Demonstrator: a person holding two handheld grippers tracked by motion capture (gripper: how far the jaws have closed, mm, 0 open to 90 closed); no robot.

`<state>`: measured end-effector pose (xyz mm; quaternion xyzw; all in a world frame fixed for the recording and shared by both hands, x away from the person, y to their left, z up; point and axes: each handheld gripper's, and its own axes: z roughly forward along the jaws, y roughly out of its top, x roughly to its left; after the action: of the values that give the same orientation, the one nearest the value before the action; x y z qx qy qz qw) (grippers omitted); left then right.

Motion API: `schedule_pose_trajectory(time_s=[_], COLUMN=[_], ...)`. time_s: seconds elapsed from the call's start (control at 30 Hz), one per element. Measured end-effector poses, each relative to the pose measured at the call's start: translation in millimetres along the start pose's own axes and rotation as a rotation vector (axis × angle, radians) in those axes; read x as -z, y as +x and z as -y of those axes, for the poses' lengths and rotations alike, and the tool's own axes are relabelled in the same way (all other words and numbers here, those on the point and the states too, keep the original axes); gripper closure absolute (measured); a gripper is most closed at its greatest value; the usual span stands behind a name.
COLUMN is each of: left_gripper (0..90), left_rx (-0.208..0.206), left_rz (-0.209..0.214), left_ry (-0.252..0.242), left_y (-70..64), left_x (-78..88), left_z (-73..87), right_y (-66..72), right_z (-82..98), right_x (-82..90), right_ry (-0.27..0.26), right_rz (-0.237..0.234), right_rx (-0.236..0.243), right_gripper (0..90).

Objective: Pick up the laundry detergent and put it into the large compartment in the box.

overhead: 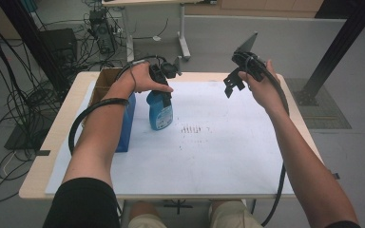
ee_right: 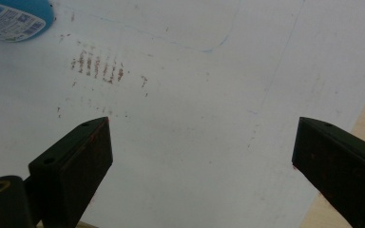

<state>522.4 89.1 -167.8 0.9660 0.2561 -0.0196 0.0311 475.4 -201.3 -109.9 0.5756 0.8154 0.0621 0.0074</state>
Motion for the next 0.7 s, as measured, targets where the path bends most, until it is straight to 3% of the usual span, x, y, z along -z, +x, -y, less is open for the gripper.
schedule_pose_trajectory(time_s=[0.7], left_gripper=[5.9], left_rx=[-0.007], left_rz=[-0.004], left_ry=[0.007], left_y=[-1.3], left_x=[-0.7], left_z=[-1.7], right_y=[-0.1], right_z=[-0.2], right_x=[-0.3], right_ry=[0.001], right_rz=[0.001], right_rx=[0.005], right_gripper=[5.9])
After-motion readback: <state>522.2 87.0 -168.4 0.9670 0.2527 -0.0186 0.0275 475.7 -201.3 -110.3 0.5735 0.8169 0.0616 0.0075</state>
